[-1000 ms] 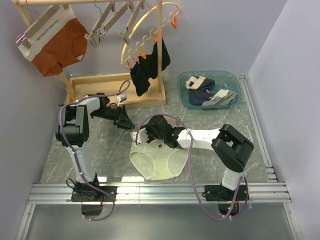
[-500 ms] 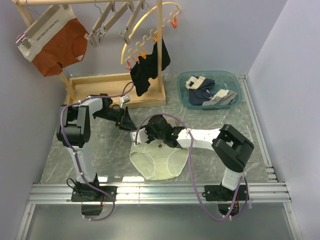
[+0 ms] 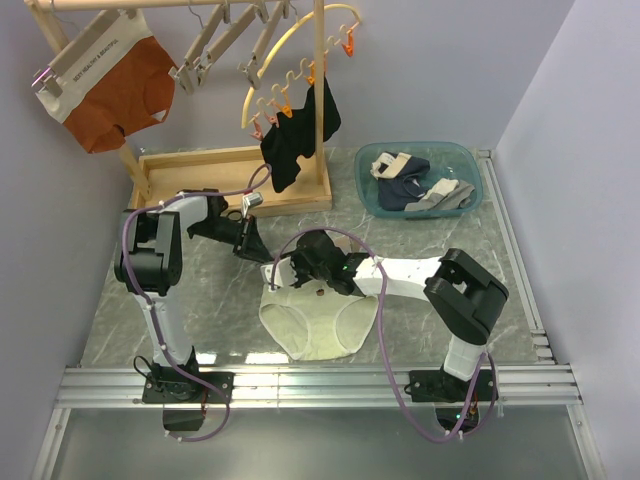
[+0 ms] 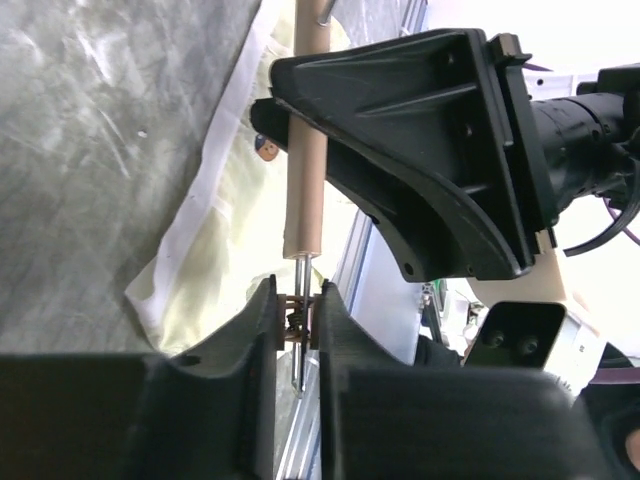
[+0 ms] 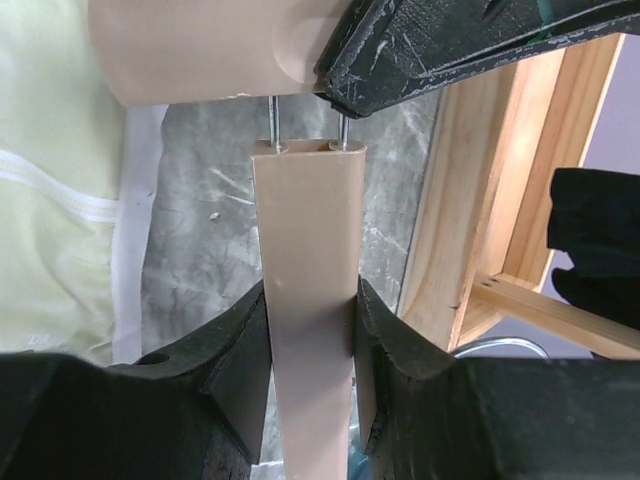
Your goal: Clip the underwear to the hanger
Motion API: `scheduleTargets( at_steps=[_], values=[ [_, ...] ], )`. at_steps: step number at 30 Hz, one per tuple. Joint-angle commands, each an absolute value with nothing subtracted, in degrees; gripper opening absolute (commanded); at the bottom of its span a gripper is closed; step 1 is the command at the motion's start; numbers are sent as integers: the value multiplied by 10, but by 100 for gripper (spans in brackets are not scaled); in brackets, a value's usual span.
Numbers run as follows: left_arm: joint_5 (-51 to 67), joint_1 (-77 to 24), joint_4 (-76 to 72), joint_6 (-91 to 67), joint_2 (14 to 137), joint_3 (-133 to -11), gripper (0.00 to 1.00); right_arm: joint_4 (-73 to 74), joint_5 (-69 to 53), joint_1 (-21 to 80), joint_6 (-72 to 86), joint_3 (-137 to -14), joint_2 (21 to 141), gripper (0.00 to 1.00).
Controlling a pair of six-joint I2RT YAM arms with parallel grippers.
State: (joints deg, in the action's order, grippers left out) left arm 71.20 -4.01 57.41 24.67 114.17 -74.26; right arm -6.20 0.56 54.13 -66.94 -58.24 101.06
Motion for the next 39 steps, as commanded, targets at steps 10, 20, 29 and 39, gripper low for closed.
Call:
scheduleTargets(
  at_steps=[10,20,29,39],
  values=[
    [730,-37,588,260,1150,-758,1,-97,27,546,-659,-598,983,6],
    [729,-25,570,245,1168,-787,1,-91,47,545,-618,-595,971,40],
    [744,-15,555,236,1190,-802,1,8,22,522,-538,-585,921,54],
    [739,-15,550,224,1197,-812,0,107,-111,512,-456,-635,930,46]
  ],
)
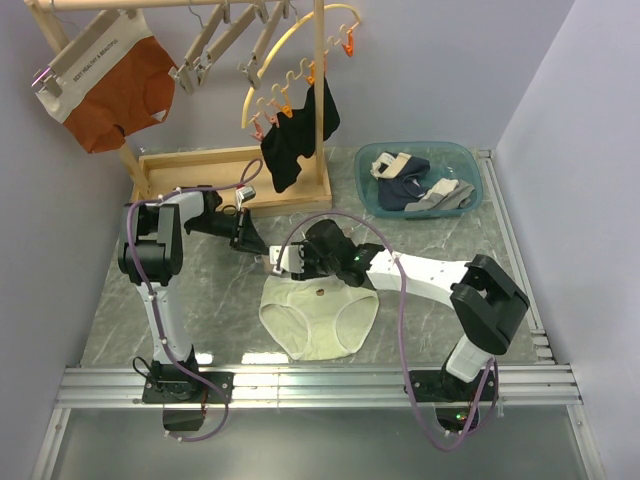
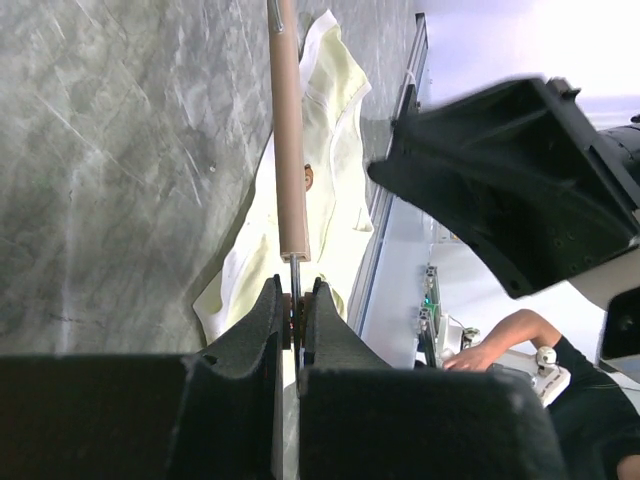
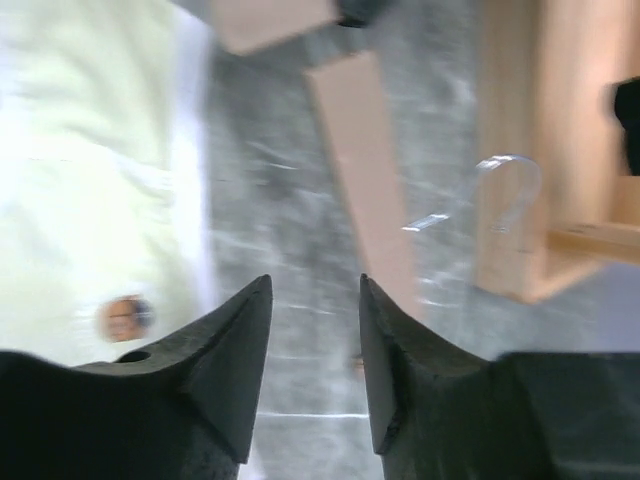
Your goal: Clip the underwear to the hanger
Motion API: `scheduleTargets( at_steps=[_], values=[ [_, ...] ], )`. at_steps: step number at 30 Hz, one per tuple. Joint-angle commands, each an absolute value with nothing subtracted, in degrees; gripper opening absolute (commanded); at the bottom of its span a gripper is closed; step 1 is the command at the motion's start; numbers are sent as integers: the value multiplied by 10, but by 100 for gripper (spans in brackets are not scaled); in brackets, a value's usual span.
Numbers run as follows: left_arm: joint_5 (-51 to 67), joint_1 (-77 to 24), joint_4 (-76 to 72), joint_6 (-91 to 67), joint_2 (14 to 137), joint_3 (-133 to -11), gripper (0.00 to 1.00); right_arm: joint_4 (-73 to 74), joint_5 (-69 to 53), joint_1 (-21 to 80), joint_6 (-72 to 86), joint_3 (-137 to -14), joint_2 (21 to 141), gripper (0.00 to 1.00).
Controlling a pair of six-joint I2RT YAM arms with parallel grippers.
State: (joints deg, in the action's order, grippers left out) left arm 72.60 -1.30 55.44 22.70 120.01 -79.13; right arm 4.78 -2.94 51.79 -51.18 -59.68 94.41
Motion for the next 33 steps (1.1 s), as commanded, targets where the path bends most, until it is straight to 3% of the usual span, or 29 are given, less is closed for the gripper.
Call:
scheduleTargets(
  at_steps=[1,7,14,33],
  values=[
    [739,-15,553,228,1198,-813,0,124,-126,513,-440,-645,938,44],
    [734,-15,547,222,1195,-812,1,161,-212,499,-266,-695,989,38],
    [734,-15,552,227,1199,-810,1,88,-167,499,-93,-686,1017,38],
    [729,-15,535,221,1206,-802,0,54,-148,504,-79,-695,1126,42]
  ],
)
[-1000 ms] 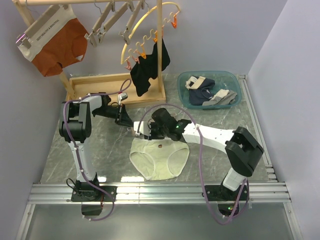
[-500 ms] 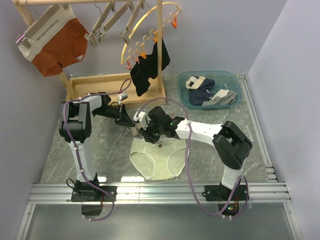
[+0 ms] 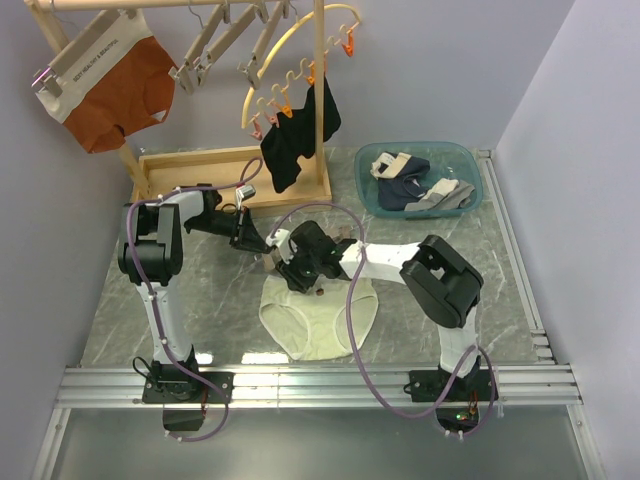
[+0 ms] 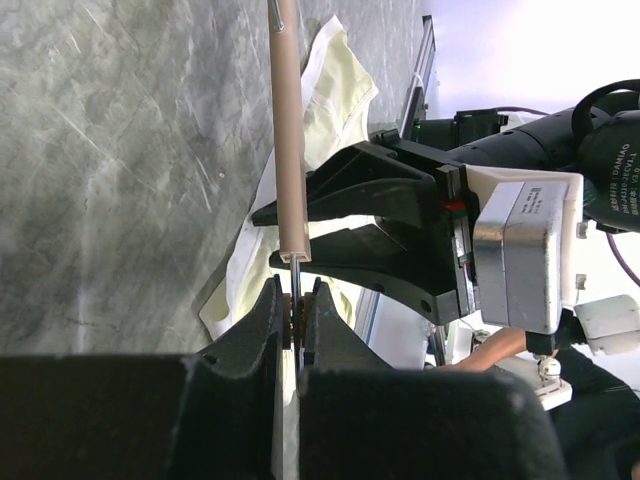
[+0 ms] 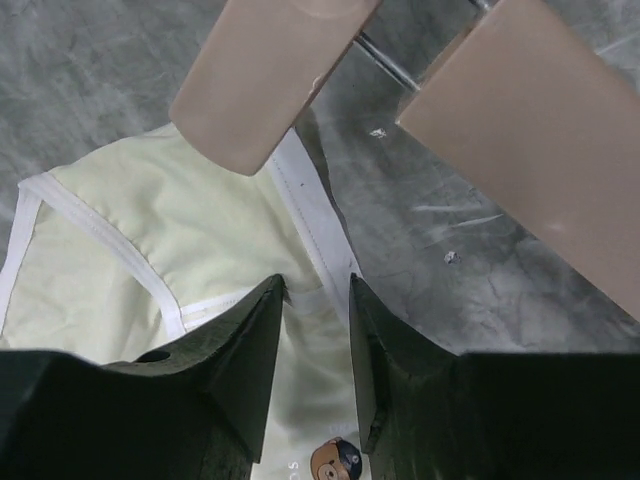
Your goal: Clip the underwear to the hanger
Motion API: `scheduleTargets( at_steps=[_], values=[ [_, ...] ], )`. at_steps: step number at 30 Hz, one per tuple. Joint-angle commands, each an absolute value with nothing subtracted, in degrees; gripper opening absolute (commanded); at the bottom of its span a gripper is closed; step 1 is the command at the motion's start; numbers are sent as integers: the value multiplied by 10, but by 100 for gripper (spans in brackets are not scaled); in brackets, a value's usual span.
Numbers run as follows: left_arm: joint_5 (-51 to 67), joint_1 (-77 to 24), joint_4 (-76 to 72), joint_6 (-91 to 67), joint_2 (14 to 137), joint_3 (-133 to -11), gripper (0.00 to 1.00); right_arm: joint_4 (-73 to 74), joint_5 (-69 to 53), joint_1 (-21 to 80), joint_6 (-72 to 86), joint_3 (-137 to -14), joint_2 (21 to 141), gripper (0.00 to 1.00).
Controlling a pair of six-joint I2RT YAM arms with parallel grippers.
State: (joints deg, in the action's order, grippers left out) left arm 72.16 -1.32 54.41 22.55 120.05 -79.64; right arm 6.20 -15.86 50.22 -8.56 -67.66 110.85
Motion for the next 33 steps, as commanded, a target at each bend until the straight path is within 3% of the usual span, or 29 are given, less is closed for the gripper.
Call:
scheduleTargets(
  at_steps=[1,7,11,33],
  values=[
    [728,-15,534,218,1206,-802,1,55,-149,507,-83,-695,1129,40],
    [721,-16,523,214,1208,-795,0,62,-172,515,-125,-688,1134,21],
    [717,-16,516,214,1208,-791,1,55,-167,523,-154,-677,1127,0],
    [693,-25,513,243,1208,-760,0,-78,-69,584,-216,-576,1030,0]
  ],
)
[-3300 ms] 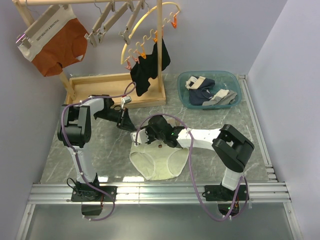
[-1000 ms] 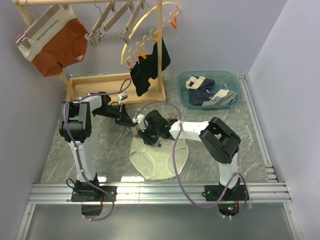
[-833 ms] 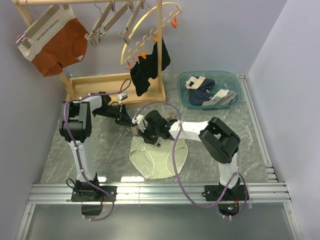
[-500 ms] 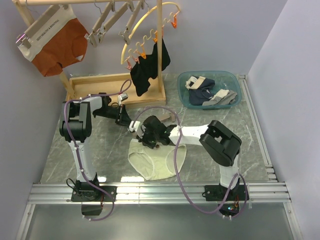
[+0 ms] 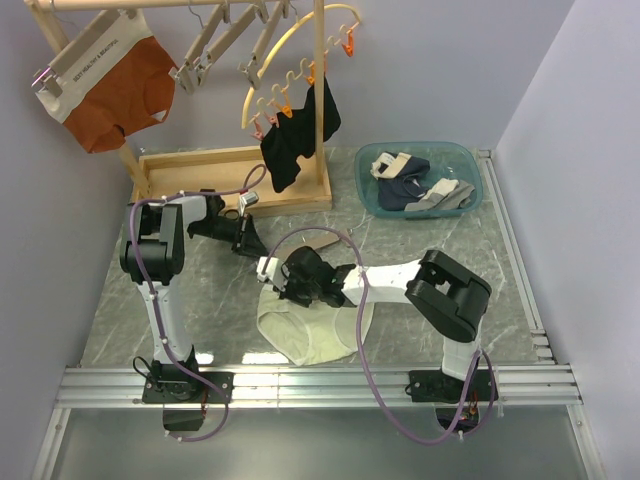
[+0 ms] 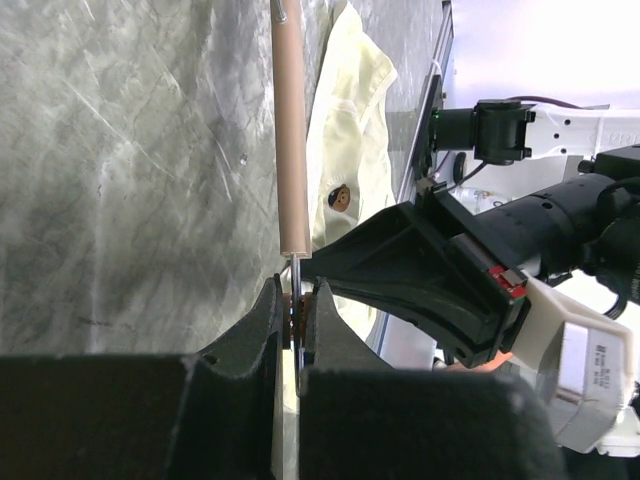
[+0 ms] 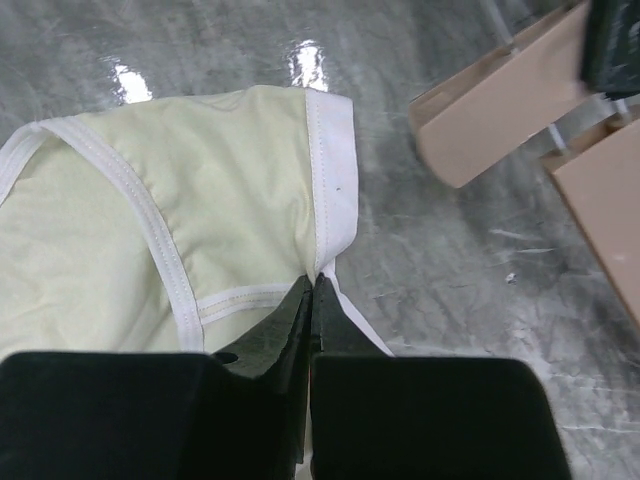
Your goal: Clip the underwear to the hanger
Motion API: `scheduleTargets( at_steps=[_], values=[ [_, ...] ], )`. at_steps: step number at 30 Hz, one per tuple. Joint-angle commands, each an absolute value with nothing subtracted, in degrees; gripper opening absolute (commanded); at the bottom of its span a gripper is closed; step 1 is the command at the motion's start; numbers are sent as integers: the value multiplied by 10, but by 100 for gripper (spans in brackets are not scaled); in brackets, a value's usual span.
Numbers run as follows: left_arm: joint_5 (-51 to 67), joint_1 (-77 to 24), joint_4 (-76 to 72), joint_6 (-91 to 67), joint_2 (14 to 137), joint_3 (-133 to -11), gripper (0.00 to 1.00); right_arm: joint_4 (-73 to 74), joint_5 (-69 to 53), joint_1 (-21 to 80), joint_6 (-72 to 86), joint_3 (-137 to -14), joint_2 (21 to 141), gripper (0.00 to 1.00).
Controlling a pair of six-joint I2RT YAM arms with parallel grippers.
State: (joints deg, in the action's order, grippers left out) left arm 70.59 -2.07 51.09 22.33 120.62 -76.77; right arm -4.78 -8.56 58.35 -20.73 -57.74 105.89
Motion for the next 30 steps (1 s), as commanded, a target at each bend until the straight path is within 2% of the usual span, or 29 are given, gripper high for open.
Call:
scheduleTargets(
  at_steps=[1,30],
  values=[
    [693,-26,512,244,1207,-758,1,-80,-69,584,-218,-575,1029,0],
    [684,-38,509,261,1210,-744,0,-83,-86,585,-234,-584,1008,0]
  ],
)
